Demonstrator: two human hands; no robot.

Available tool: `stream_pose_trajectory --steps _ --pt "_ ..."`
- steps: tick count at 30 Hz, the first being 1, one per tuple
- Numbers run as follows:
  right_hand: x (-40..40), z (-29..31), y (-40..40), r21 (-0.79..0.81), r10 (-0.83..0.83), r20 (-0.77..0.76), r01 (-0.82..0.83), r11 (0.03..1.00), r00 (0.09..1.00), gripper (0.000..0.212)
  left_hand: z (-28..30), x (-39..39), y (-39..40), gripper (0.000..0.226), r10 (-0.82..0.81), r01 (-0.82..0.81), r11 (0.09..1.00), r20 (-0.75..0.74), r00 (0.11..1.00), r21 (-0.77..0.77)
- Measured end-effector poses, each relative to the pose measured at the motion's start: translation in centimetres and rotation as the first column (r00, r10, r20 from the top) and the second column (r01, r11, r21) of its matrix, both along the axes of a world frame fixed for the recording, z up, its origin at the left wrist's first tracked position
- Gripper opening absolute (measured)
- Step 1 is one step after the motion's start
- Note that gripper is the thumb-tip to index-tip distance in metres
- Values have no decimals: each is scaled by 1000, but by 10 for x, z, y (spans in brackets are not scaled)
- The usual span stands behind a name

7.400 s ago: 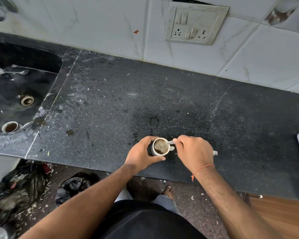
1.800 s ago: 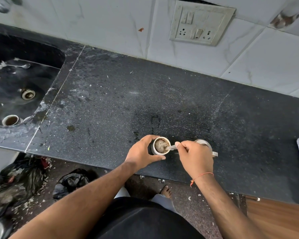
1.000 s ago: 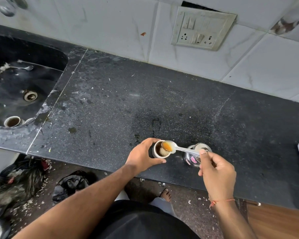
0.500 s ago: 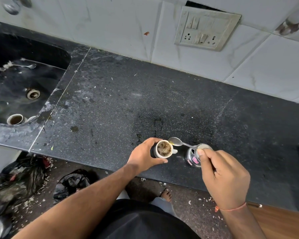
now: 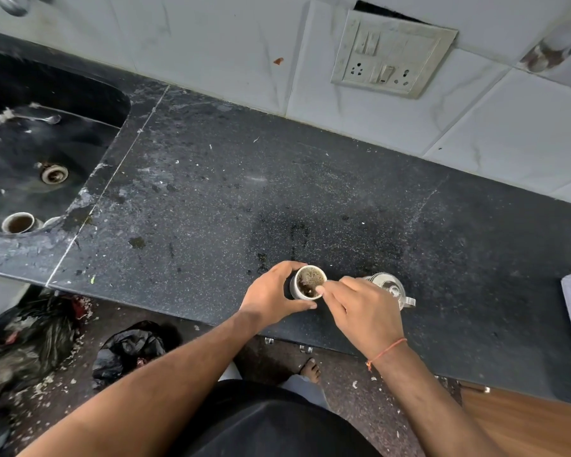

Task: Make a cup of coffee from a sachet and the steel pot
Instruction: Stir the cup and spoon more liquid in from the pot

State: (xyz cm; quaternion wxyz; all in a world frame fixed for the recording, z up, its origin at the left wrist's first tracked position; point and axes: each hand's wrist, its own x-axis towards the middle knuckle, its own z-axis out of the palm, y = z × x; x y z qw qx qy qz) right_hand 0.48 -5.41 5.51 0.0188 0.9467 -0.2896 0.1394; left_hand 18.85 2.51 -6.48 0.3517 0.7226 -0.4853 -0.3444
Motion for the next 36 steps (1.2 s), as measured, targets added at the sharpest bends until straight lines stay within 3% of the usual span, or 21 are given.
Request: stream_pose_trajectory --steps 9,13,16,19,23,30,36 --pt "15 3 -26 -99 -76 -105 66 993 992 35 0 1 0 80 -6 6 1000 3 1000 -10" --pt "4 3 -30 -43 -165 -133 161 986 977 40 0 1 1 82 -7 7 1000 -1 1000 -1" --pt "-5 1 -24 87 -258 -121 269 959 959 37 1 1 1 82 -3 3 1000 2 1000 4" --pt "-11 -8 -13 360 -417 -105 425 830 903 41 1 1 1 82 -4 4 1000 0 1000 7" --pt "-13 -10 -6 663 -566 -82 469 584 820 50 0 1 1 80 -1 1 1000 3 1000 9" --pt "-26 -16 -1 815 -731 -37 444 373 681 46 0 1 1 79 -6 5 1000 13 1000 16" --pt "-38 -23 9 950 -864 -29 284 133 503 31 3 1 1 77 -3 3 1000 18 1000 27"
